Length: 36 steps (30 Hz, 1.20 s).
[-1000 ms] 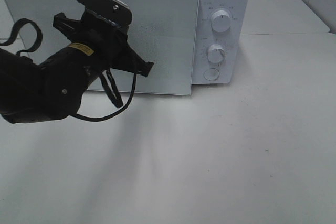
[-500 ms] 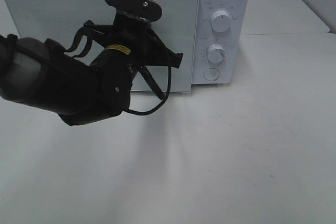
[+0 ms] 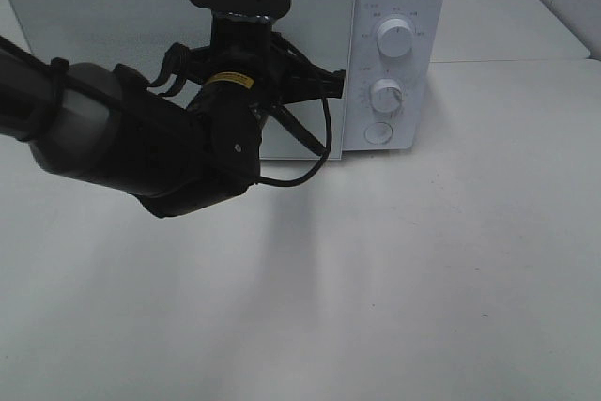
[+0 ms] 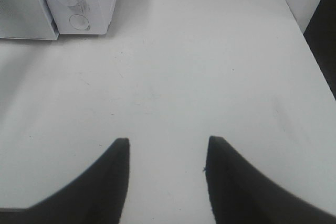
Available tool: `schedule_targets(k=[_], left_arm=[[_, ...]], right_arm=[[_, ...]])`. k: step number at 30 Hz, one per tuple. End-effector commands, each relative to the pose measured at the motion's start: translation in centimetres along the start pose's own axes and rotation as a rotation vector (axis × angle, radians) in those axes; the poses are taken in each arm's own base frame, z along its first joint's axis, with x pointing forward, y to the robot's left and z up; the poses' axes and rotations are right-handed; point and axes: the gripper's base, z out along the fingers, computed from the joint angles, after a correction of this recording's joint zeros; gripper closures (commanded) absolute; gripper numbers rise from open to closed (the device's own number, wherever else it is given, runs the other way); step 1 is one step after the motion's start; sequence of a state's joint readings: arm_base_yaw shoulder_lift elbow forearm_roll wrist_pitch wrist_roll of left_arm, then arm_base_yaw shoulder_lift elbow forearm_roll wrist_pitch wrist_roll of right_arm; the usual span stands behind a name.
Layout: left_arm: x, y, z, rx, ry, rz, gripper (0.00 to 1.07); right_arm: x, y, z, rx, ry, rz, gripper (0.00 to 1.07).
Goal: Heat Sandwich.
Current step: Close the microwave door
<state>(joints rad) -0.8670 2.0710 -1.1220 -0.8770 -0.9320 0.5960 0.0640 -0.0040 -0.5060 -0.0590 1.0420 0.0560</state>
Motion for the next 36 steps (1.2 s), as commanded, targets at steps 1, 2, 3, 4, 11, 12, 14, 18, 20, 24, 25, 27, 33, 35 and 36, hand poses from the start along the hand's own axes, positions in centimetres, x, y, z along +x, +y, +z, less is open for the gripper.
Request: schedule_targets(k=[1, 2, 3, 4, 11, 12, 14, 18, 20, 24, 25, 27, 33, 35, 36], left_arm=[[-0.8, 0.7, 0.6, -0.053, -0.049, -0.033, 1.07], [-0.8, 1.1, 0.7, -0.066, -0.053, -0.036, 1.07], [-0.8, 1.1, 0.8, -0.069, -0.057, -0.042, 1.07], [-0.9, 1.5, 0.9, -0.079, -0.058, -0.044, 1.07], [-0.9, 2.9, 1.8, -0.101, -0.069, -0.09, 1.07], [-0.9, 3.1, 1.9, -0.104, -0.07, -0.093, 1.07], [-0.9, 3.3, 2.0, -0.106, -0.072, -0.099, 1.07], [-1.0, 4.1, 2.4, -0.118, -0.079, -0.121, 1.07], [-0.9, 4.2, 2.5, -0.119, -0.078, -0.121, 1.07], [-0.9, 4.2, 2.5, -0.119, -0.074, -0.123, 1.07], [-0.9, 4.2, 2.5, -0.119, -0.073, -0.123, 1.07], [-1.0, 4.2, 2.5, -0.113, -0.064, -0.128, 1.07], [-1.7, 4.1, 1.9, -0.058, -0.035, -0.121, 1.07], [-1.9, 4.3, 1.4, -0.048, -0.038, -0.109, 1.07], [-1.9, 4.4, 1.1, -0.043, -0.037, -0.101, 1.07]], right_arm=[[0.2, -0.1, -0.2, 0.007, -0.027, -0.002, 0.61], [0.2, -0.1, -0.2, 0.007, -0.027, -0.002, 0.61], [0.2, -0.1, -0.2, 0.007, -0.027, -0.002, 0.61], [0.2, -0.1, -0.2, 0.007, -0.027, -0.002, 0.61], [0.2, -0.1, -0.2, 0.007, -0.027, -0.002, 0.61], [0.2, -0.1, -0.2, 0.007, -0.027, -0.002, 0.61], [0.2, -0.1, -0.2, 0.007, -0.027, -0.002, 0.61], [0.2, -0.1, -0.2, 0.007, -0.027, -0.002, 0.61], [0.2, -0.1, -0.2, 0.007, -0.027, -0.002, 0.61], [0.2, -0.1, -0.2, 0.007, -0.027, -0.002, 0.61], [0.2, -0.1, -0.2, 0.007, -0.027, -0.002, 0.61], [0.2, -0.1, -0.2, 0.007, -0.027, -0.001, 0.61], [0.2, -0.1, -0.2, 0.007, -0.027, -0.002, 0.61], [0.2, -0.1, -0.2, 0.007, -0.027, -0.002, 0.61], [0.2, -0.1, -0.2, 0.007, -0.027, -0.002, 0.61]])
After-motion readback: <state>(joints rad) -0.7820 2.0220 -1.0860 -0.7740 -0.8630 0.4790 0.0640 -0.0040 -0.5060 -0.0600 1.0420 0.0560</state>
